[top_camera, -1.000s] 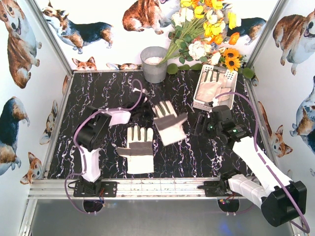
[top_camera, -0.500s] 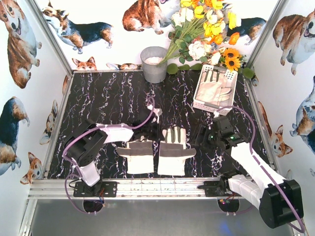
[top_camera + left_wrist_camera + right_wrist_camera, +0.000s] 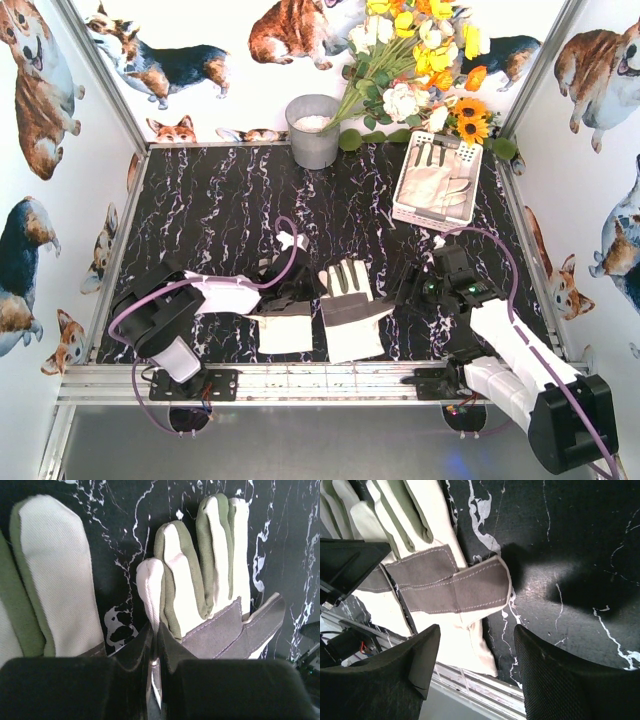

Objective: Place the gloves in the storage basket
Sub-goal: Move the glove to the center of the board.

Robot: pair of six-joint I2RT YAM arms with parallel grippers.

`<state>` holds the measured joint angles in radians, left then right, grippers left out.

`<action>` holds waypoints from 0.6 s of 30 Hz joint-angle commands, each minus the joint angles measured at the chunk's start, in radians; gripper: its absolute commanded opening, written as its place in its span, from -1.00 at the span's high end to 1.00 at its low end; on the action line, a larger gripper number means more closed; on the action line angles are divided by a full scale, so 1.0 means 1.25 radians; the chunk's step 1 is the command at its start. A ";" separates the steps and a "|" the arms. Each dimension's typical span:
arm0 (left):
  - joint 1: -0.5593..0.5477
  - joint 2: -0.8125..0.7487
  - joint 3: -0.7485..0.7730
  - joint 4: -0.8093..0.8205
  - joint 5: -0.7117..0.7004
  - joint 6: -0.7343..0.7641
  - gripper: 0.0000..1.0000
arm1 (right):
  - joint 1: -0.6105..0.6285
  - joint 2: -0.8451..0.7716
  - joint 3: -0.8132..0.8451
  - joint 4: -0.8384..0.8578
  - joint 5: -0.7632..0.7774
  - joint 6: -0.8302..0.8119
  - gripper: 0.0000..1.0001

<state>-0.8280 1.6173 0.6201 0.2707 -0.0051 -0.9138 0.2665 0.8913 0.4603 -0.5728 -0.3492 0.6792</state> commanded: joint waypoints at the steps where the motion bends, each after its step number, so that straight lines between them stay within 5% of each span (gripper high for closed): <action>1: 0.000 0.006 0.013 0.026 -0.051 0.001 1.00 | -0.002 -0.014 0.002 0.042 -0.027 0.008 -0.24; 8: 0.000 0.020 0.060 -0.040 -0.060 0.056 1.00 | -0.002 -0.036 0.004 0.016 -0.028 -0.001 -0.24; 14: 0.000 -0.079 0.094 -0.157 -0.067 0.121 -0.12 | -0.002 -0.079 0.023 -0.019 -0.036 -0.002 -0.27; 18: 0.004 -0.239 0.086 -0.301 -0.116 0.152 -0.63 | -0.002 -0.111 0.025 -0.011 -0.046 0.014 -0.27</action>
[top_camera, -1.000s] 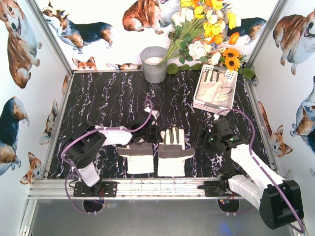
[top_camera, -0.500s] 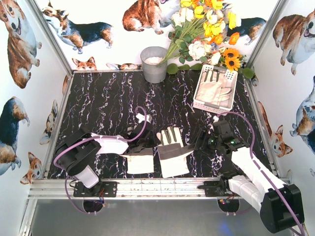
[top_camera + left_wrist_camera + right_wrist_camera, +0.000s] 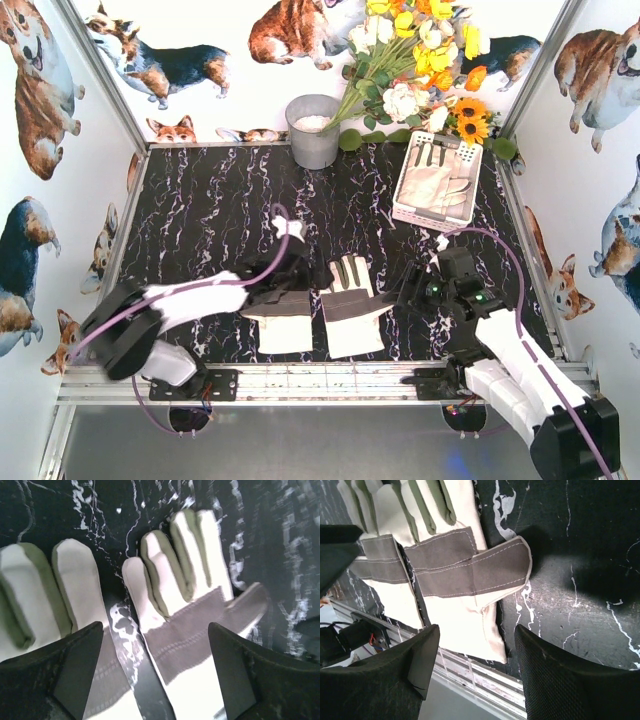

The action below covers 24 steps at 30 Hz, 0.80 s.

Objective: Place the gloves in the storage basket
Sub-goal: Move the glove to the center of the board.

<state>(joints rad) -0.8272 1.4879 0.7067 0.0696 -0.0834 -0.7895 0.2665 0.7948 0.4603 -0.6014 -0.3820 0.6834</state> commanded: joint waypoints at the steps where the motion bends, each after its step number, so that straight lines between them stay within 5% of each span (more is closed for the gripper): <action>1: 0.009 -0.173 0.008 -0.175 -0.059 0.057 -0.69 | -0.002 -0.040 0.024 0.017 -0.022 0.017 -0.27; 15: 0.358 -0.482 -0.210 -0.427 0.062 0.049 -0.59 | -0.002 -0.051 0.047 0.036 -0.069 0.034 -0.27; 24: 0.419 -0.450 -0.256 -0.399 0.087 0.039 -0.06 | -0.002 -0.065 0.039 0.028 -0.074 0.039 -0.27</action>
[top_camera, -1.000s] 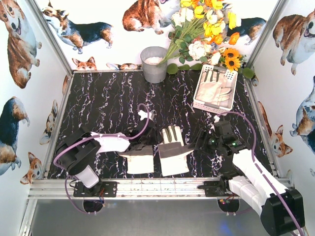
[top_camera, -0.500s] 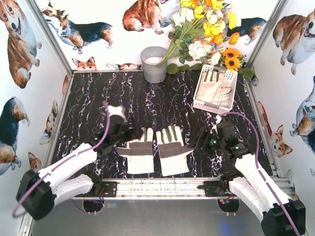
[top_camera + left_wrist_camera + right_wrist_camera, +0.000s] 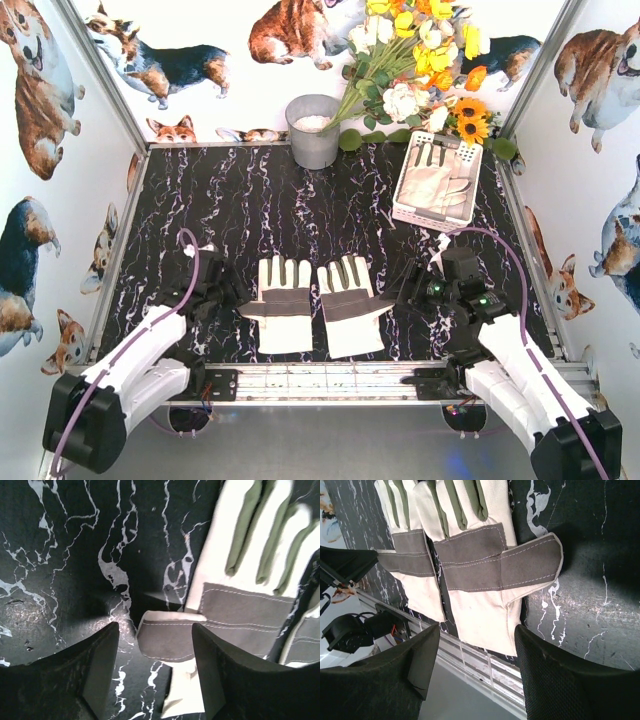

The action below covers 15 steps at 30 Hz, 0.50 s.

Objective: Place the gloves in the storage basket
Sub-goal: Move the glove to the center of the board, then pair the glove with the glove.

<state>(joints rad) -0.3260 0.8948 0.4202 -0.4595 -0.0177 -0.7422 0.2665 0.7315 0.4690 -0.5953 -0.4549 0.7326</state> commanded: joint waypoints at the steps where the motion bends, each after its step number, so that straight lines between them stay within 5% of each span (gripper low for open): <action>1: 0.020 0.035 -0.032 0.037 0.042 -0.002 0.01 | -0.002 -0.015 0.032 0.023 -0.016 -0.001 -0.27; 8: 0.023 0.030 -0.060 0.099 0.043 -0.018 0.34 | -0.002 -0.002 0.037 0.018 -0.031 -0.001 -0.27; 15: 0.023 0.006 -0.034 0.074 0.049 0.009 1.00 | -0.002 0.020 0.048 0.028 -0.069 -0.025 -0.27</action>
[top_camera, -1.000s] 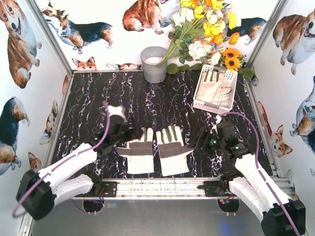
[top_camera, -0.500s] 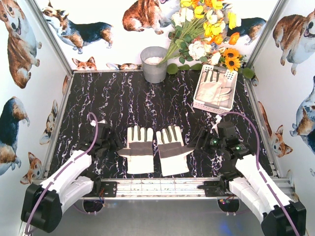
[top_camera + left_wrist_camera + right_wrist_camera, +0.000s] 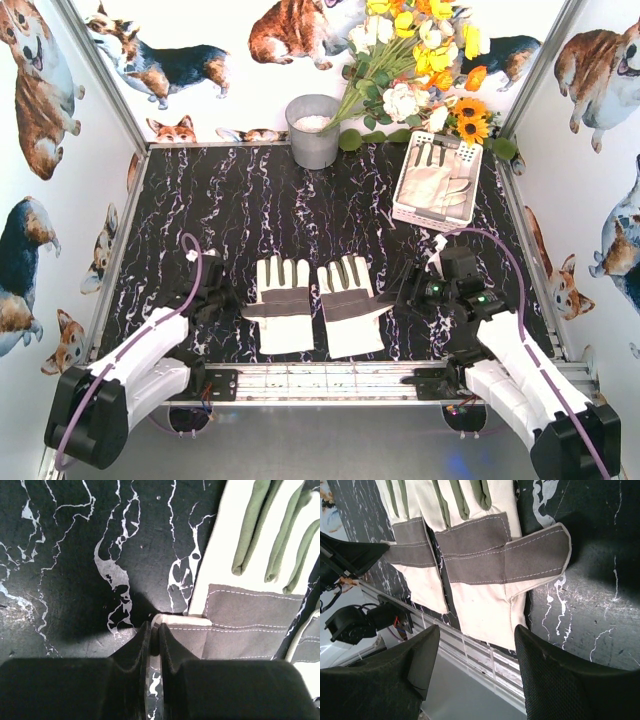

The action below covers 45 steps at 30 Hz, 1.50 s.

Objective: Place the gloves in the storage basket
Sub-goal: Pair the glove with the glove.

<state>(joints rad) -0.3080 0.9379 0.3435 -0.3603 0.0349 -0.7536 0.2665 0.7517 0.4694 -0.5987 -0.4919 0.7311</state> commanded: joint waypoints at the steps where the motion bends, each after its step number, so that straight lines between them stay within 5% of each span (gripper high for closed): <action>1: 0.008 -0.039 0.042 -0.017 0.016 0.019 1.00 | -0.002 0.006 0.050 0.033 -0.045 -0.028 -0.27; 8: 0.005 -0.098 0.144 -0.048 0.122 -0.033 1.00 | 0.041 0.023 0.076 0.123 -0.056 -0.012 -0.33; 12: -0.028 -0.086 0.200 -0.052 0.150 -0.081 1.00 | 0.147 0.072 0.144 0.141 0.050 -0.033 -0.34; 28: -0.394 0.050 0.305 0.103 -0.103 -0.380 1.00 | 0.606 0.230 0.303 0.247 0.486 -0.086 -0.32; 45: -0.483 0.160 0.321 0.214 -0.136 -0.466 1.00 | 0.726 0.392 0.371 0.180 0.767 -0.144 -0.20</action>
<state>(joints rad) -0.8894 1.1263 0.7128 -0.1482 -0.1154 -1.3064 1.1618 1.2106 0.8558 -0.4042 0.3519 0.5766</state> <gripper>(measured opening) 0.014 0.610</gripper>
